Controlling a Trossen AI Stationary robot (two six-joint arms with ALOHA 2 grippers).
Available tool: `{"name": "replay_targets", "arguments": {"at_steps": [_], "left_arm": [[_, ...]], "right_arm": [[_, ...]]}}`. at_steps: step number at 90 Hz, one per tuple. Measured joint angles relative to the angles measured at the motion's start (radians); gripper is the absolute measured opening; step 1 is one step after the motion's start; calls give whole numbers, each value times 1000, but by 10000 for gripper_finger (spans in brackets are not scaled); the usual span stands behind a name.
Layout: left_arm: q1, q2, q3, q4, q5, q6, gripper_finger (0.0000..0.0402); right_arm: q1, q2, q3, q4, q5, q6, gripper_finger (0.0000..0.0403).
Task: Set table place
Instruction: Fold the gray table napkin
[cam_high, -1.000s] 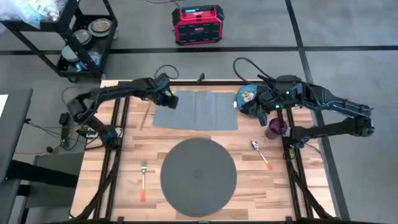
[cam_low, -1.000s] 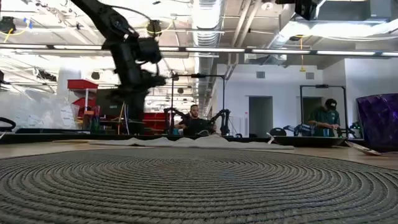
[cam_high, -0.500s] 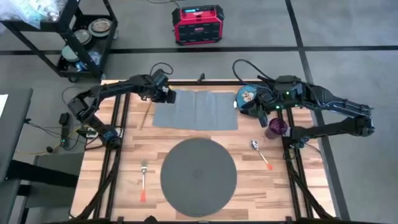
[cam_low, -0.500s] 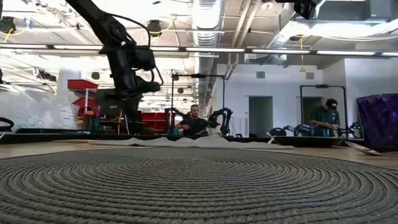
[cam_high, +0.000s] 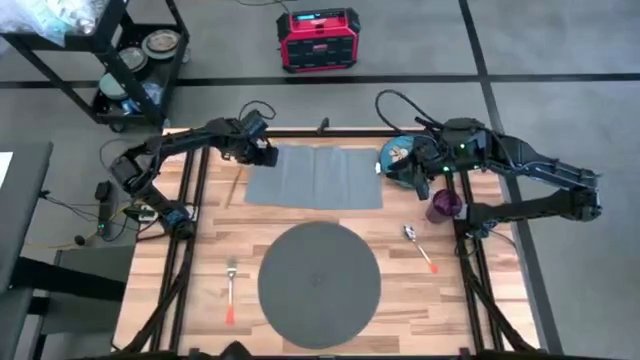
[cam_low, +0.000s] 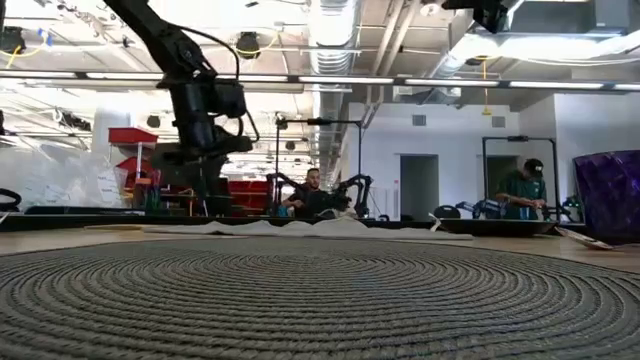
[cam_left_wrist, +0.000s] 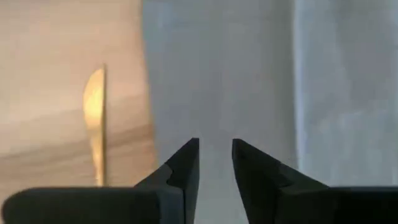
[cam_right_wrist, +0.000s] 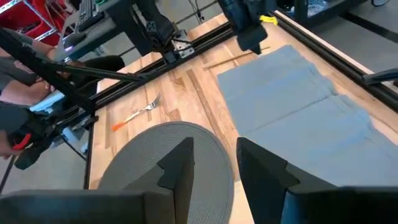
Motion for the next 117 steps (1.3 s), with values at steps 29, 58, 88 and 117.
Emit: {"name": "replay_targets", "arguments": {"at_steps": [29, 58, 88, 117], "left_arm": [[5, 0, -122, 23, 37, 23, 107], [4, 1, -142, 76, 27, 14, 110], [2, 52, -141, 62, 13, 18, 110], [-38, 112, -137, 118, -1, 1, 109]], "right_arm": [[-3, 0, 0, 0, 0, -1, 108], [-3, 0, 0, 0, 0, 0, 108], [-3, 0, 0, -1, 0, -5, 108], [-3, 0, 0, -1, -1, -7, 108]]}}
